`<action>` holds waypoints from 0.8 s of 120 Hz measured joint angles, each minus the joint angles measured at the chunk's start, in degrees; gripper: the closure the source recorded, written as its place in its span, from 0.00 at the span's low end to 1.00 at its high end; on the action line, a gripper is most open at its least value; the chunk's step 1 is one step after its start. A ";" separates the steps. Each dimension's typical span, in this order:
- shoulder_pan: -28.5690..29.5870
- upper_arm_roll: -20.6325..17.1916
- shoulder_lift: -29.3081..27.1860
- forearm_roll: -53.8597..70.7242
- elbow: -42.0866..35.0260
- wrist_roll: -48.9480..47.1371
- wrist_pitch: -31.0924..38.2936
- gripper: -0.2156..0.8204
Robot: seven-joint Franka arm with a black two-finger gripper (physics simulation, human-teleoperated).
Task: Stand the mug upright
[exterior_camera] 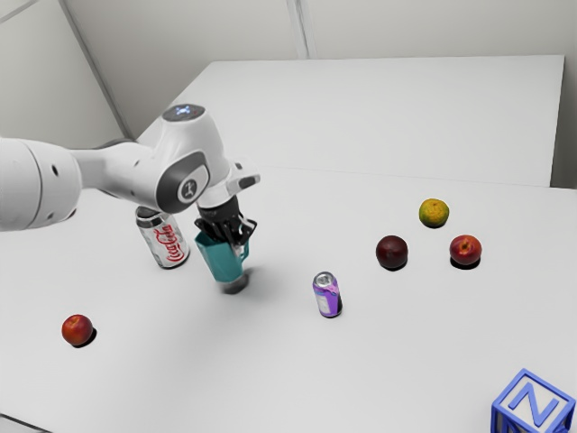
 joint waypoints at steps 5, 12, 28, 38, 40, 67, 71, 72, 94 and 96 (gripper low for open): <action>0.01 0.00 0.42 0.14 -0.14 -0.43 0.52 0.97; -0.01 0.00 1.05 0.27 -0.23 -0.99 1.18 0.97; -0.03 -0.03 2.53 0.39 -0.21 -2.10 2.65 0.97; -0.05 -0.08 2.96 0.39 -0.19 -2.73 3.27 0.97; -0.05 -0.08 3.03 0.39 -0.19 -2.84 3.36 0.97; -0.05 -0.68 3.45 0.04 -0.29 -3.94 3.94 0.73; -0.09 -0.74 3.36 -0.02 -0.28 -4.04 3.89 0.65; -0.09 -0.75 3.33 -0.03 -0.28 -4.06 3.87 0.64; -0.08 -0.81 2.05 -0.11 -0.27 -4.45 3.54 0.39; -0.09 -0.81 1.86 -0.11 -0.28 -4.48 3.52 0.38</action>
